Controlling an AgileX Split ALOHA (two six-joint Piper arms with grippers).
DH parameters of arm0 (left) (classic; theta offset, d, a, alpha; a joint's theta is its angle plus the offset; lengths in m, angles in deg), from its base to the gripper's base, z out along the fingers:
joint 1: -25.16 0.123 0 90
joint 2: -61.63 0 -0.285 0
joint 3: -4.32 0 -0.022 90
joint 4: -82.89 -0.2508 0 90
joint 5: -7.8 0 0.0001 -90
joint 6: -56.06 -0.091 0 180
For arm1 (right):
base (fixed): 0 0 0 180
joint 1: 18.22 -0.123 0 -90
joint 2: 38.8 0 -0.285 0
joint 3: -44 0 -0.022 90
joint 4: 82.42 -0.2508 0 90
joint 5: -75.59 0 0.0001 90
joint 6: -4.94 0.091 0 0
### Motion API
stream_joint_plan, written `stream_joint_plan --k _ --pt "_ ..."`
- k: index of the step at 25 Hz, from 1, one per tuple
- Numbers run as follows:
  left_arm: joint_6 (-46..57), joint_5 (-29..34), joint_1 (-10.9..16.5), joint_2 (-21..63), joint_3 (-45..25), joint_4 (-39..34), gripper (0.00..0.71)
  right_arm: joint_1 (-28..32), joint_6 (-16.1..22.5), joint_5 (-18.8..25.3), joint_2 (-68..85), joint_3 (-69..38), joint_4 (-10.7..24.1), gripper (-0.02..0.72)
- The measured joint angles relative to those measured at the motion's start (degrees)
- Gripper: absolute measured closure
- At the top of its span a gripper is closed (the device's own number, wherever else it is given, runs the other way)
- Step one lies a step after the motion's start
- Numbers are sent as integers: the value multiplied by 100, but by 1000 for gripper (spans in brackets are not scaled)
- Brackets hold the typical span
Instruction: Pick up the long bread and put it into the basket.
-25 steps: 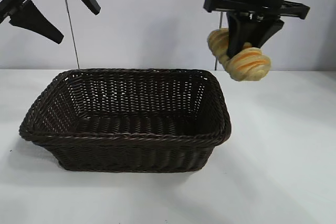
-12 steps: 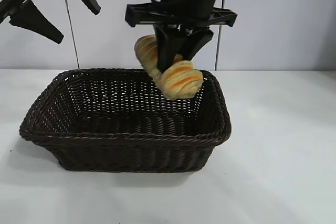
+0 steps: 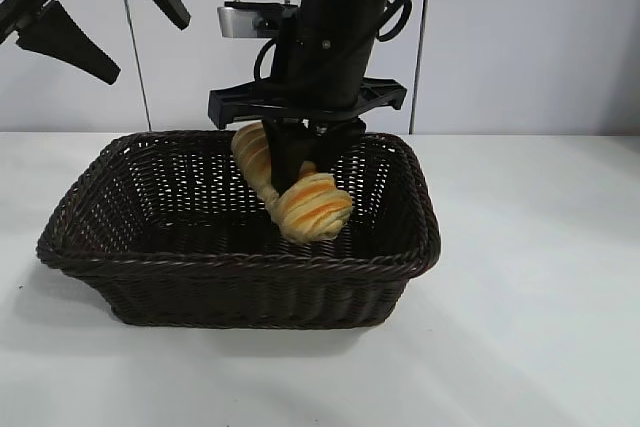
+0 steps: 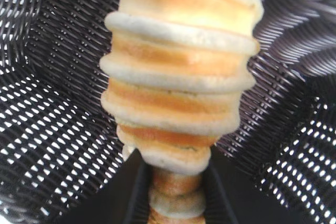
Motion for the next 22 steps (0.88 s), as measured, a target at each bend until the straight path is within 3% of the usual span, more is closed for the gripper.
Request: stream_joint_plan --k 3,6,14,22 --pt "0 0 0 0 0 -10 139 0 0 61 0 5 -5 187" --pt "0 0 0 0 0 -29 139 7 0 188 20 5 -5 165" --pt "0 1 0 0 0 -121 139 515 0 423 519 18 -77 164" --pt "-5 1 0 0 0 -121 139 1321 -123 787 1039 192 -499 164"
